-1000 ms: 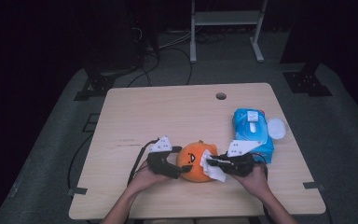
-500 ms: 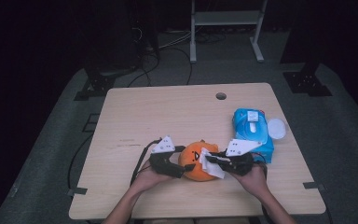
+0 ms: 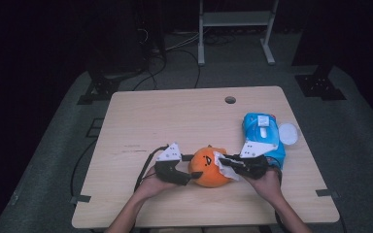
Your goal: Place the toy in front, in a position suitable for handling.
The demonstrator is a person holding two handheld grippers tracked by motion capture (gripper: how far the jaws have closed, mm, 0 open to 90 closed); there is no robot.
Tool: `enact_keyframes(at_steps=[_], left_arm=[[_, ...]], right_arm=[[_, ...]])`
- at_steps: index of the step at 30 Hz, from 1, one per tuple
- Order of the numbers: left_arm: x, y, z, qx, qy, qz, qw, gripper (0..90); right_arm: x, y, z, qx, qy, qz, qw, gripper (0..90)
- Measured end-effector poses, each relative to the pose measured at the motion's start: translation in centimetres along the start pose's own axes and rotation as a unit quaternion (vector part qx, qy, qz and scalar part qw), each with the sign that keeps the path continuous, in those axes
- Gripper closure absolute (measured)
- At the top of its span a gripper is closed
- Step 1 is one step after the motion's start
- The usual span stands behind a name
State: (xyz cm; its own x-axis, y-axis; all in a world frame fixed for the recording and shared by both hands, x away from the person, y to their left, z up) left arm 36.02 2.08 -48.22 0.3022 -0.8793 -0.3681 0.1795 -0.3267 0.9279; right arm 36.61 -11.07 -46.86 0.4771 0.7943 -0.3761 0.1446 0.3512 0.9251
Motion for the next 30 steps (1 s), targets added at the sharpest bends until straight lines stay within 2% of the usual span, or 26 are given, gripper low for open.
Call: enact_keyframes(at_steps=[3,7,10,11,13,17,19,21,24,27,30], left_arm=[[0.1,0.4,-0.1,0.0,0.007,0.008,0.9999,41.5],[0.4,0.7,-0.2,-0.011,0.01,0.012,0.9998,41.8],[0.4,0.6,-0.4,-0.018,0.011,0.009,0.9997,41.8],[0.3,0.5,-0.5,-0.019,0.011,0.008,0.9997,41.7],[0.2,0.4,-0.7,-0.028,0.014,0.009,0.9995,41.5],[0.2,0.3,-1.1,-0.039,0.017,0.013,0.999,40.4],[0.3,0.4,-1.1,-0.043,0.021,0.015,0.9987,32.3],[0.5,0.3,-1.1,-0.045,0.02,0.01,0.9987,24.2],[0.7,0.4,-0.9,-0.044,0.015,0.012,0.9989,25.1],[0.7,0.9,-0.2,-0.014,0.011,0.018,0.9997,35.3],[1.0,1.3,0.9,0.031,0.007,0.013,0.9994,36.9]], right_arm=[[0.1,0.5,-0.7,-0.013,0.003,0.009,0.9999,82.8],[0.5,1.5,-2.5,-0.03,0.029,0.023,0.9989,82.7],[1.0,1.5,-3.7,-0.052,0.041,0.015,0.9977,82.7],[1.0,1.5,-3.8,-0.056,0.042,0.013,0.9974,82.7],[0.7,1.3,-3.4,-0.049,0.043,0.011,0.9978,82.7],[-0.3,0.1,-1.0,-0.031,0.013,-0.001,0.9994,82.7],[-0.8,-0.6,-0.1,-0.019,0.002,-0.008,0.9998,82.7],[-0.9,-0.8,0.0,-0.017,0.001,-0.01,0.9998,82.7],[-0.8,-0.5,-0.3,-0.021,0.001,-0.01,0.9997,82.7],[-0.4,0.7,-1.3,-0.027,0.015,0.005,0.9995,82.7],[0.3,2.0,-2.7,-0.038,0.03,0.017,0.9987,82.7]])
Point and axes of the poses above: each handheld gripper's, and its own axes: x roughly forward along the jaws, y roughly out of its top, z roughly to its right, the point moved 10 cm from there along x, roughly forward along the jaws, and after that the axes turned 6 degrees about z, right-handed, at the moved point
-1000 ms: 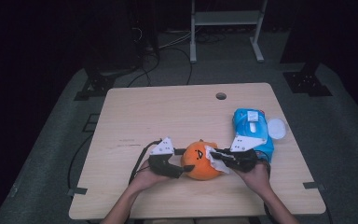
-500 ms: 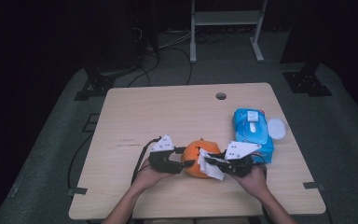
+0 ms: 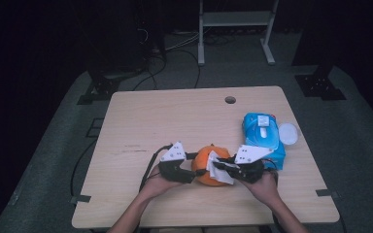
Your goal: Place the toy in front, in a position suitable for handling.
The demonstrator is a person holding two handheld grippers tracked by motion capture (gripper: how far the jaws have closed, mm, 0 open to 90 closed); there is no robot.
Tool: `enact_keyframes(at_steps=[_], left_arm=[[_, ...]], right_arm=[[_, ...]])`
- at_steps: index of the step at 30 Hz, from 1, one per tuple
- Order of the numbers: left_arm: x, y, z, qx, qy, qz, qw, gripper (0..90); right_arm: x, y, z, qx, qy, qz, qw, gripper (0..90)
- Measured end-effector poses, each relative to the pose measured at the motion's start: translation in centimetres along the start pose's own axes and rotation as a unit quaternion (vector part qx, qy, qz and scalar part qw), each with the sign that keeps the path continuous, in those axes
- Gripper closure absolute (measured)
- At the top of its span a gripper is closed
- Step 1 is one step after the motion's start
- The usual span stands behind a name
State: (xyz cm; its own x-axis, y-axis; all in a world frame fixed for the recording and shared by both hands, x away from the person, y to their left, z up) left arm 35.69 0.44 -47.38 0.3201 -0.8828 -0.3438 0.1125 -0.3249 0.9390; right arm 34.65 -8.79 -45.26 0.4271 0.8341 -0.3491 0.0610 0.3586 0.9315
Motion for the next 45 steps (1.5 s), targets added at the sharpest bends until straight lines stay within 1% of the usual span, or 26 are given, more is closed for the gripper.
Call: enact_keyframes(at_steps=[2,3,5,7,10,12,13,15,16,18,20,22,23,25,27,28,32,33,34,36,37,39,40,41,43,45], left_arm=[[0.1,0.1,0.6,0.021,-0.003,-0.003,0.9998,37.4],[0.2,0.1,0.7,0.025,-0.004,-0.003,0.9997,37.4],[0.1,0.0,0.7,0.025,-0.007,-0.003,0.9997,37.4],[0.1,-0.1,0.6,0.026,-0.008,-0.005,0.9996,37.4],[0.0,-0.2,0.3,0.011,-0.006,-0.003,0.9999,34.1],[0.2,-0.2,0.0,-0.008,0.004,-0.001,1.0,22.9],[0.4,-0.3,-0.1,-0.016,0.005,-0.003,0.9998,19.7],[0.5,-0.3,-0.1,-0.022,0.006,-0.003,0.9997,20.0],[0.5,-0.4,0.0,-0.02,0.006,-0.004,0.9998,23.5],[0.4,-0.3,0.0,-0.01,0.005,-0.005,0.9999,29.2],[0.5,-0.1,0.4,0.003,0.003,-0.002,1.0,31.5],[0.6,0.1,0.9,0.02,-0.001,-0.004,0.9998,32.8],[0.8,0.1,1.2,0.028,-0.003,-0.005,0.9996,33.1],[0.8,0.1,1.7,0.051,-0.007,-0.014,0.9986,33.7],[0.8,0.0,2.0,0.059,-0.01,-0.016,0.9981,34.1],[0.8,0.0,2.0,0.061,-0.012,-0.017,0.9979,34.1],[0.7,-0.2,1.9,0.056,-0.016,-0.017,0.9982,33.9],[0.7,-0.2,1.8,0.048,-0.018,-0.018,0.9985,32.8],[0.7,-0.3,1.7,0.039,-0.02,-0.019,0.9988,28.9],[0.7,-0.3,1.5,0.016,-0.023,-0.018,0.9994,21.8],[0.8,-0.3,1.5,0.004,-0.024,-0.015,0.9996,19.8],[0.9,-0.2,1.3,-0.009,-0.021,-0.013,0.9997,19.0],[0.9,-0.1,1.2,-0.019,-0.018,-0.011,0.9996,19.3],[0.9,-0.2,1.0,-0.025,-0.015,-0.012,0.9995,21.9],[0.7,-0.4,0.8,-0.023,-0.011,-0.018,0.9995,26.8],[0.7,-0.5,0.8,-0.018,-0.012,-0.017,0.9996,30.5]], right_arm=[[0.4,0.7,-0.7,-0.006,0.01,0.006,0.9999,82.7],[0.5,0.8,-0.8,-0.01,0.01,0.006,0.9999,82.7],[0.4,0.9,-0.5,-0.013,0.007,0.006,0.9999,82.8],[-0.1,0.7,0.5,-0.003,-0.008,0.008,0.9999,82.8],[-0.8,-0.5,2.3,0.016,-0.032,-0.004,0.9994,82.8],[-1.1,-1.5,3.1,0.03,-0.039,-0.013,0.9987,82.8],[-1.2,-1.7,3.2,0.034,-0.039,-0.016,0.9986,82.8],[-1.2,-1.8,3.1,0.032,-0.038,-0.016,0.9986,82.8],[-1.2,-1.7,2.9,0.028,-0.041,-0.019,0.9986,82.8],[-1.1,-1.3,2.6,0.022,-0.038,-0.017,0.9989,82.7],[-1.0,-0.7,1.9,0.019,-0.027,-0.01,0.9994,82.8],[-0.6,0.2,0.8,0.013,-0.009,0.0,0.9999,82.7],[-0.3,0.7,0.3,0.003,-0.002,0.003,1.0,82.7],[0.2,1.3,-0.6,-0.008,0.004,0.001,1.0,82.7],[0.5,1.6,-0.7,-0.007,0.006,0.0,1.0,82.7],[0.4,1.5,-0.5,-0.008,0.001,-0.002,1.0,82.7],[-0.3,0.6,1.6,0.013,-0.023,-0.003,0.9997,82.8],[-0.4,0.4,2.0,0.015,-0.026,-0.005,0.9995,82.8],[-0.6,-0.1,2.5,0.022,-0.03,-0.007,0.9993,82.7],[-0.9,-0.7,2.7,0.034,-0.03,-0.011,0.9989,82.8],[-1.0,-1.0,2.7,0.037,-0.028,-0.012,0.9988,82.8],[-1.1,-1.1,2.2,0.038,-0.024,-0.015,0.9989,82.8],[-1.1,-1.1,1.9,0.035,-0.021,-0.016,0.9991,82.8],[-1.1,-1.1,1.6,0.034,-0.018,-0.018,0.9991,82.9],[-1.0,-1.1,1.0,0.032,-0.014,-0.019,0.9992,83.1],[-0.9,-1.0,0.6,0.03,-0.007,-0.021,0.9993,83.0]])
Point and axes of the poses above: each handheld gripper's, and its own axes: x roughly forward along the jaws, y roughly out of its top, z roughly to its right, the point moved 10 cm from there along x, roughly forward along the jaws, and after that the axes turned 6 degrees about z, right-handed, at the moved point
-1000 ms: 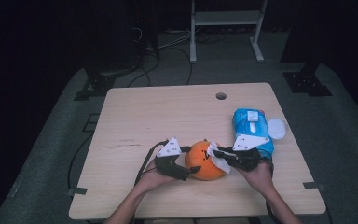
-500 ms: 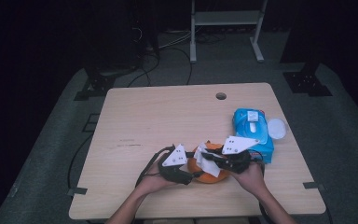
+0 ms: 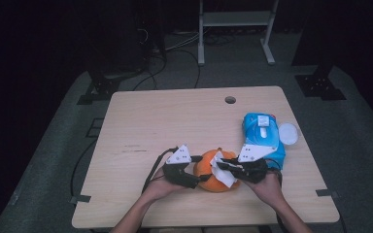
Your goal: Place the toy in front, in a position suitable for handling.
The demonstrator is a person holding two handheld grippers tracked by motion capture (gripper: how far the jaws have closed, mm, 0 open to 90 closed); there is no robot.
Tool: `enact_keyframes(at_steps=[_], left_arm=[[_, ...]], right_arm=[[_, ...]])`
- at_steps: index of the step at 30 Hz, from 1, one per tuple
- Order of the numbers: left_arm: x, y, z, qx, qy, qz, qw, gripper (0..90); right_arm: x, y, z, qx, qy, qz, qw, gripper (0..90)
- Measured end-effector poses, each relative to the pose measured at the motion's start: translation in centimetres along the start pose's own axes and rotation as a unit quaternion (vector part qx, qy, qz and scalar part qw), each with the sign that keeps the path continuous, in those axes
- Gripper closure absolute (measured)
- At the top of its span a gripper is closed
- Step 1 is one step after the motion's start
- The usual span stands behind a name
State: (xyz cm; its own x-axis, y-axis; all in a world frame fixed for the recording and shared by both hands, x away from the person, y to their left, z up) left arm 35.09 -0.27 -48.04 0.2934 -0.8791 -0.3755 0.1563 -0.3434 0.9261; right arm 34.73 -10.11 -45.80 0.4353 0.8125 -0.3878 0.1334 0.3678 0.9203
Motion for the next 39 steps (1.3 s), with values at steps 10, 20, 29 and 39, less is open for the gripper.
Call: enact_keyframes(at_steps=[10,20,29,39], left_arm=[[0.2,0.3,1.5,0.075,-0.007,-0.002,0.9972,37.3],[0.6,-0.4,0.4,-0.018,-0.009,-0.016,0.9997,10.9],[0.4,-0.1,0.8,0.018,-0.011,-0.012,0.9997,30.1],[0.3,0.1,2.0,0.099,-0.011,-0.021,0.9948,34.2]], right_arm=[[1.4,2.6,-0.9,-0.038,0.016,-0.001,0.9992,82.9],[-0.6,-0.7,1.6,0.03,-0.004,0.001,0.9995,83.1],[-0.8,0.5,-0.5,0.007,0.01,0.011,0.9999,83.1],[0.7,2.6,-0.3,-0.021,0.012,0.01,0.9997,83.0]])
Point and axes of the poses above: each handheld gripper's, and its own axes: x roughly forward along the jaws, y roughly out of its top, z roughly to its right, the point moved 10 cm from there along x, roughly forward along the jaws, and after that the axes turned 6 degrees about z, right-handed, at the moved point
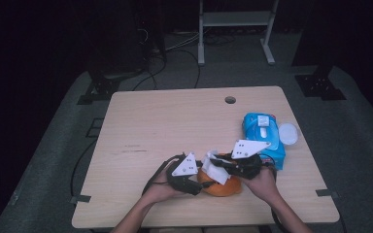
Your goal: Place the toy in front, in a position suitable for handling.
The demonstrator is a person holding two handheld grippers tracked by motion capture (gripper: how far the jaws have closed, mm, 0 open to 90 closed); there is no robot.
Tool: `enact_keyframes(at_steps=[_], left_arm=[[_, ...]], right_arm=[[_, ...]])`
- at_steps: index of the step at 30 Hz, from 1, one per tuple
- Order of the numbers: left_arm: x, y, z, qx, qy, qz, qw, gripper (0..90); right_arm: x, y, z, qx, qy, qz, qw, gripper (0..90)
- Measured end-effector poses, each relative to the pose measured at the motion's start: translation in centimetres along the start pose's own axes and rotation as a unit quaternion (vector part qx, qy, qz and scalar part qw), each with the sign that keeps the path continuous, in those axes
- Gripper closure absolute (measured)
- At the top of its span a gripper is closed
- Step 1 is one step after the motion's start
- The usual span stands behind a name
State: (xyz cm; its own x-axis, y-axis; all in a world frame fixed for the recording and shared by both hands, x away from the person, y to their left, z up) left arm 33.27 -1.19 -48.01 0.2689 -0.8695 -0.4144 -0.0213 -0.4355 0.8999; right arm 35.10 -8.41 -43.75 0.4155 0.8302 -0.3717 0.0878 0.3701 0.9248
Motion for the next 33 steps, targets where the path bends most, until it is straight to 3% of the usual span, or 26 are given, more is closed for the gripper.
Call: enact_keyframes(at_steps=[2,6,9,12,13,15,17,21,27,30,33], left_arm=[[-0.1,-0.2,-0.1,-0.002,-0.001,0.0,1.0,34.2],[-0.2,-0.8,-0.6,-0.025,-0.003,-0.004,0.9997,32.4],[-0.2,-1.1,-1.1,-0.048,-0.001,-0.011,0.9988,25.8],[-0.2,-1.2,-1.3,-0.075,-0.009,-0.011,0.9971,18.3],[-0.2,-1.2,-1.3,-0.075,-0.009,-0.011,0.9971,18.2],[-0.3,-1.0,-1.1,-0.113,-0.029,-0.001,0.9932,17.7],[-0.4,-0.6,-1.0,-0.124,-0.033,0.008,0.9917,17.7],[-0.4,-0.3,-0.9,-0.11,-0.03,0.01,0.9934,25.5],[-0.4,-0.2,-0.4,-0.063,-0.019,0.001,0.9978,32.7],[-0.4,-0.3,-0.2,-0.047,-0.016,-0.006,0.9987,34.5],[-0.4,-0.6,-0.2,-0.049,-0.018,-0.002,0.9986,35.0]], right_arm=[[-0.5,-0.6,1.0,0.011,-0.008,-0.004,0.9999,83.0],[-1.6,-2.2,2.3,0.028,-0.024,-0.013,0.9992,83.0],[-2.1,-3.1,2.2,0.041,-0.024,-0.017,0.9987,83.1],[-2.3,-3.4,1.7,0.037,-0.026,-0.022,0.9987,83.1],[-2.3,-3.4,1.7,0.037,-0.026,-0.022,0.9987,83.1],[-2.5,-3.4,1.5,0.041,-0.027,-0.02,0.9986,83.1],[-2.5,-3.4,1.2,0.043,-0.022,-0.018,0.9987,83.2],[-2.0,-2.7,0.2,0.029,-0.016,-0.02,0.9993,83.1],[-0.1,-0.8,-1.6,0.005,0.012,-0.009,0.9999,83.1],[0.4,-0.5,-1.4,0.0,0.011,-0.012,0.9999,83.1],[0.2,-0.7,-0.5,0.001,0.001,-0.013,0.9999,83.1]])
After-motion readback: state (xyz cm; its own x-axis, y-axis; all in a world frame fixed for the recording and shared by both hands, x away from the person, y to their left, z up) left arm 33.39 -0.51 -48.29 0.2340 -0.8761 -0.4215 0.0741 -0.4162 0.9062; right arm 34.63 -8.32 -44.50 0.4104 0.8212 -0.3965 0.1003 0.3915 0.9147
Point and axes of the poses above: each handheld gripper's, and its own axes: x roughly forward along the jaws, y roughly out of its top, z roughly to its right, the point moved 10 cm from there along x, roughly forward along the jaws, and after that the axes turned 6 degrees about z, right-handed, at the moved point
